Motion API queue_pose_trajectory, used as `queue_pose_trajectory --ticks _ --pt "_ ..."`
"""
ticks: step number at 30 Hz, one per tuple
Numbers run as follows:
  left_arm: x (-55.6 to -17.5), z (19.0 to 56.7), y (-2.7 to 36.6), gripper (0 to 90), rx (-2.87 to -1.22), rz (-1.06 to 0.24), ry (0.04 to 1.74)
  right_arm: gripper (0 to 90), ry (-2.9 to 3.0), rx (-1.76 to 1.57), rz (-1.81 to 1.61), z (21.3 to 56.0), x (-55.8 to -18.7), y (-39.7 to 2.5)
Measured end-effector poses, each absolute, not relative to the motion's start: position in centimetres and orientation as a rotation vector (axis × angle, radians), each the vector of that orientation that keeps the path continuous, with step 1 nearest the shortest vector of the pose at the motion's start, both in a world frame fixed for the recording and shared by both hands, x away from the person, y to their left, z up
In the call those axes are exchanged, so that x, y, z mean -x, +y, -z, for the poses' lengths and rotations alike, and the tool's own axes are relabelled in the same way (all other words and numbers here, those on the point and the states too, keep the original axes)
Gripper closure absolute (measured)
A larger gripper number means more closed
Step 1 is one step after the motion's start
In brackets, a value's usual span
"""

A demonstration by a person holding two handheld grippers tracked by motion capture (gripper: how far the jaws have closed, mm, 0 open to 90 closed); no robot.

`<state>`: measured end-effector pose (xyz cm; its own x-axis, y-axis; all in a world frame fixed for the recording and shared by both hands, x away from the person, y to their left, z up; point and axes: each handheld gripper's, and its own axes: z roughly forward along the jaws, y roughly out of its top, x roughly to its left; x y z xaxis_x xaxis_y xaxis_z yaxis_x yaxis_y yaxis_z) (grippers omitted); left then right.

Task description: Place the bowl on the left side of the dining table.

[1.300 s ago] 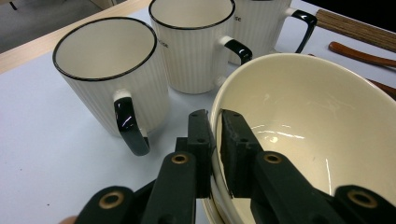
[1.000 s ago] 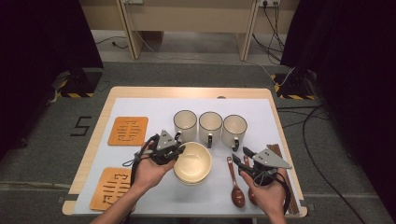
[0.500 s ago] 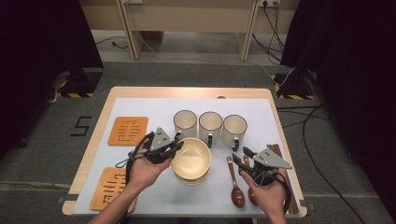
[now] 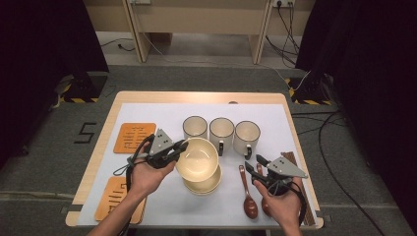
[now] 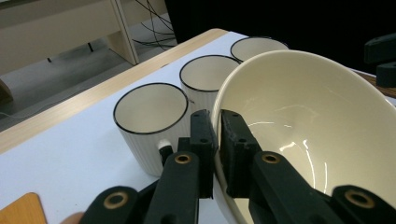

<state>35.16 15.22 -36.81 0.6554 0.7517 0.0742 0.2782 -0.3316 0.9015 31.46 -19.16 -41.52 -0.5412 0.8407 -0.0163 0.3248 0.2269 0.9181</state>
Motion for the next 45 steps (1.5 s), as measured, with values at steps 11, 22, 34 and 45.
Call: queue_pose_trajectory --ticks 11,22,34,45 --pt "-35.6 36.1 16.2 83.1 -1.877 -0.632 0.831 52.0 1.98 -1.078 -1.295 41.5 -31.4 -19.2" --pt "-36.0 36.0 16.7 83.2 -1.866 -0.64 0.855 52.3 1.968 -1.068 -1.298 41.4 -31.5 -19.3" --pt "-36.6 35.8 18.1 83.2 -1.844 -0.664 0.891 52.7 1.965 -1.071 -1.296 41.4 -31.4 -19.3" --pt "-37.2 35.7 19.3 83.3 -1.82 -0.666 0.934 52.9 1.962 -1.071 -1.295 41.5 -31.5 -19.3"
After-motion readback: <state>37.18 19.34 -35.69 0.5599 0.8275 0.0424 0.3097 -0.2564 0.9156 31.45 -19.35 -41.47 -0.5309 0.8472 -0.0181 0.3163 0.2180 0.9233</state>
